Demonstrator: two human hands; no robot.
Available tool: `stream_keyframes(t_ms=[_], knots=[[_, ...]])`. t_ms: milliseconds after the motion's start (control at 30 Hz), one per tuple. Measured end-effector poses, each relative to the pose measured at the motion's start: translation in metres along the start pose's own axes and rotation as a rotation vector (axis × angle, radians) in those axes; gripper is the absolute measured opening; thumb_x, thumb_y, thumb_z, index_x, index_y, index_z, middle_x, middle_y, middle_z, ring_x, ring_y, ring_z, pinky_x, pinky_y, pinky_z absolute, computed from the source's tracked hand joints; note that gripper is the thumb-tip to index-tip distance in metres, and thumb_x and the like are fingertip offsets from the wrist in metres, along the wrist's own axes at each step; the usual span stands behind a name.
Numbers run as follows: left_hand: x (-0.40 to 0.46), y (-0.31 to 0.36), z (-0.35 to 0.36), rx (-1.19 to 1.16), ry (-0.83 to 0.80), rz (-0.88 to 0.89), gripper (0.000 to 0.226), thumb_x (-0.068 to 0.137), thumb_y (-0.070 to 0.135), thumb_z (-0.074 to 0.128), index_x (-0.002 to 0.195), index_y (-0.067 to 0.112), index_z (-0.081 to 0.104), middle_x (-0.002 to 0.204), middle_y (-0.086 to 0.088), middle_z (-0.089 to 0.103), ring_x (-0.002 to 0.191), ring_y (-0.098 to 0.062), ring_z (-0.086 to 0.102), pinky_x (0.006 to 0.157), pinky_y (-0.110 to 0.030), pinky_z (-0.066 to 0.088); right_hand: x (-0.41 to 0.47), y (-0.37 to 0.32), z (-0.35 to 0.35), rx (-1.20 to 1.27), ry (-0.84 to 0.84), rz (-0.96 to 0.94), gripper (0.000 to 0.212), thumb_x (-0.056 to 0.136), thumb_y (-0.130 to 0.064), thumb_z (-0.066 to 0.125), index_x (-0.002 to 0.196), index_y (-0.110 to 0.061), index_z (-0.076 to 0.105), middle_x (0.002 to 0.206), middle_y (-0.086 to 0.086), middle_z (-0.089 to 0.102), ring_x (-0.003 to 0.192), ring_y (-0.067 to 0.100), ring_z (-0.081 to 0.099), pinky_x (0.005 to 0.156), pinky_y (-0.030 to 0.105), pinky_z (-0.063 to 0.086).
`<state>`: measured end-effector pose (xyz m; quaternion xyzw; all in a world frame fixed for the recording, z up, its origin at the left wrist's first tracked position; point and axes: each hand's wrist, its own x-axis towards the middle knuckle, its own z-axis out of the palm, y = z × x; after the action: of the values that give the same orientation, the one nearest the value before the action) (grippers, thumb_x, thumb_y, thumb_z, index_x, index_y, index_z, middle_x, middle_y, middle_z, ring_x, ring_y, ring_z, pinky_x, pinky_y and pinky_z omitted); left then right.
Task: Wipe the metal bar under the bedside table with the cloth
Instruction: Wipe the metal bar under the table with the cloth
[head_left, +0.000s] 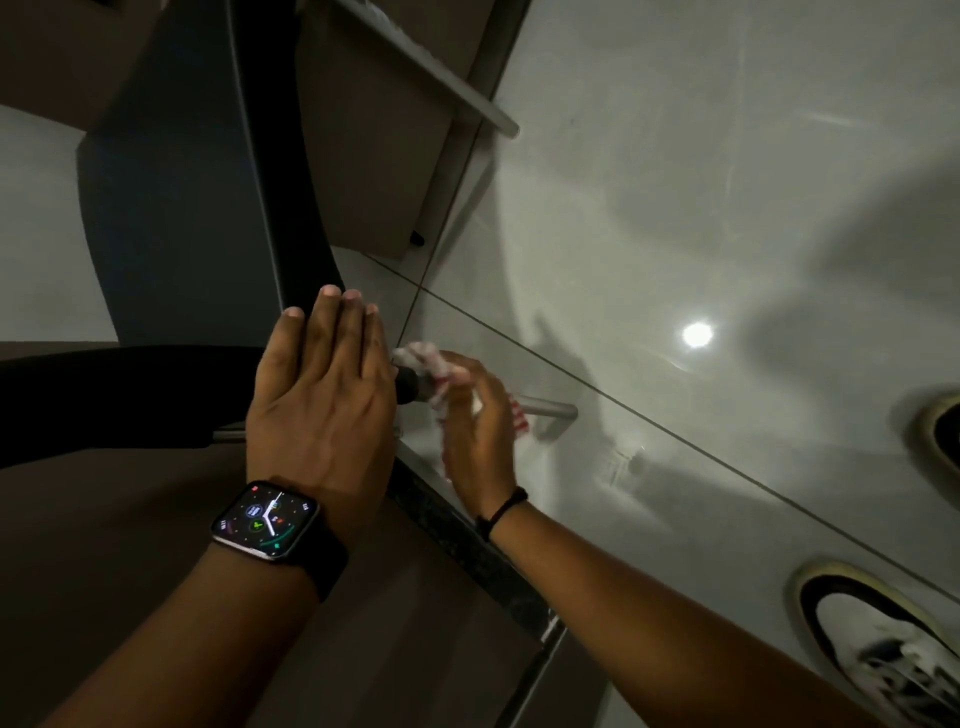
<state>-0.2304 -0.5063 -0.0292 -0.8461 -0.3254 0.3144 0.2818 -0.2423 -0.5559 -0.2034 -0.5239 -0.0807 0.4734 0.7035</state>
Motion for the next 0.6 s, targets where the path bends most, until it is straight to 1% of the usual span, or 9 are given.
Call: stream_keyframes(t_ms=[67, 133, 233, 300, 333, 400, 433, 500, 600], knots=[[0.000, 0.001, 0.003, -0.016, 0.013, 0.008, 0.064, 0.093, 0.017, 0.047, 0.153, -0.005, 0.036, 0.161, -0.024, 0.038, 0.154, -0.037, 0.027, 0.126, -0.049, 0.007, 0.002, -0.007, 0.014, -0.025, -0.075, -0.166, 0.042, 0.118, -0.051, 0.040, 0.136, -0.033, 0.073, 0.126, -0.008, 0.079, 0.117, 0.011, 0.076, 0.103, 0.038, 0.063], [0.001, 0.003, 0.005, -0.037, 0.041, -0.017, 0.062, 0.093, 0.012, 0.043, 0.153, -0.003, 0.035, 0.160, -0.023, 0.040, 0.153, -0.037, 0.030, 0.126, -0.048, 0.007, 0.008, 0.010, 0.008, -0.078, -0.084, -0.198, 0.039, 0.120, -0.039, 0.040, 0.138, -0.033, 0.073, 0.133, -0.007, 0.079, 0.124, 0.008, 0.074, 0.106, 0.043, 0.062], [0.006, 0.005, 0.010, -0.059, 0.063, -0.068, 0.062, 0.094, 0.009, 0.047, 0.154, -0.002, 0.033, 0.160, -0.021, 0.040, 0.152, -0.035, 0.030, 0.125, -0.047, 0.005, 0.030, 0.048, -0.027, -0.031, 0.071, 0.233, 0.037, 0.119, -0.043, 0.043, 0.113, -0.036, 0.079, 0.102, -0.006, 0.083, 0.089, 0.012, 0.076, 0.074, 0.023, 0.063], [0.007, 0.007, 0.012, -0.073, 0.066, -0.076, 0.066, 0.093, 0.009, 0.054, 0.154, -0.002, 0.033, 0.160, -0.021, 0.040, 0.152, -0.035, 0.031, 0.125, -0.047, 0.005, 0.048, 0.064, -0.053, -0.040, 0.145, 0.523, 0.042, 0.120, -0.040, 0.043, 0.117, -0.025, 0.082, 0.107, 0.004, 0.086, 0.105, 0.024, 0.079, 0.091, 0.012, 0.062], [0.007, 0.009, 0.012, -0.076, 0.063, -0.071, 0.066, 0.093, 0.009, 0.055, 0.154, -0.002, 0.033, 0.160, -0.021, 0.039, 0.152, -0.035, 0.031, 0.125, -0.046, 0.004, 0.051, 0.068, -0.057, -0.066, 0.141, 0.562, 0.043, 0.119, -0.039, 0.043, 0.120, -0.022, 0.082, 0.112, 0.009, 0.086, 0.111, 0.027, 0.079, 0.100, 0.015, 0.061], [0.007, 0.007, 0.009, -0.057, 0.054, -0.075, 0.063, 0.094, 0.005, 0.049, 0.155, 0.000, 0.032, 0.163, -0.021, 0.035, 0.154, -0.034, 0.028, 0.126, -0.044, 0.001, 0.043, 0.049, -0.038, -0.171, 0.108, 0.441, 0.038, 0.114, -0.049, 0.045, 0.107, -0.035, 0.079, 0.101, 0.004, 0.085, 0.101, 0.029, 0.080, 0.100, 0.046, 0.066], [0.008, 0.006, 0.006, -0.046, 0.048, -0.082, 0.064, 0.094, 0.007, 0.046, 0.156, 0.001, 0.031, 0.165, -0.020, 0.031, 0.155, -0.034, 0.025, 0.126, -0.044, -0.001, 0.034, 0.034, -0.021, -0.197, 0.085, 0.280, 0.037, 0.112, -0.056, 0.044, 0.103, -0.040, 0.076, 0.096, -0.004, 0.083, 0.095, 0.023, 0.080, 0.094, 0.050, 0.067], [0.009, 0.005, 0.001, -0.042, 0.009, -0.091, 0.065, 0.094, 0.014, 0.045, 0.157, 0.003, 0.030, 0.167, -0.020, 0.025, 0.156, -0.033, 0.019, 0.126, -0.042, -0.005, 0.018, 0.010, 0.014, -0.172, 0.004, -0.028, 0.040, 0.116, -0.059, 0.039, 0.110, -0.042, 0.074, 0.102, -0.018, 0.080, 0.098, 0.002, 0.078, 0.090, 0.033, 0.065], [0.009, 0.006, -0.004, -0.083, -0.047, -0.127, 0.074, 0.090, 0.015, 0.063, 0.156, 0.005, 0.032, 0.168, -0.019, 0.023, 0.157, -0.032, 0.016, 0.126, -0.041, -0.006, 0.013, 0.002, 0.012, -0.079, -0.058, -0.111, 0.031, 0.119, -0.046, 0.048, 0.129, -0.035, 0.075, 0.120, -0.019, 0.079, 0.111, 0.001, 0.077, 0.088, 0.025, 0.065]])
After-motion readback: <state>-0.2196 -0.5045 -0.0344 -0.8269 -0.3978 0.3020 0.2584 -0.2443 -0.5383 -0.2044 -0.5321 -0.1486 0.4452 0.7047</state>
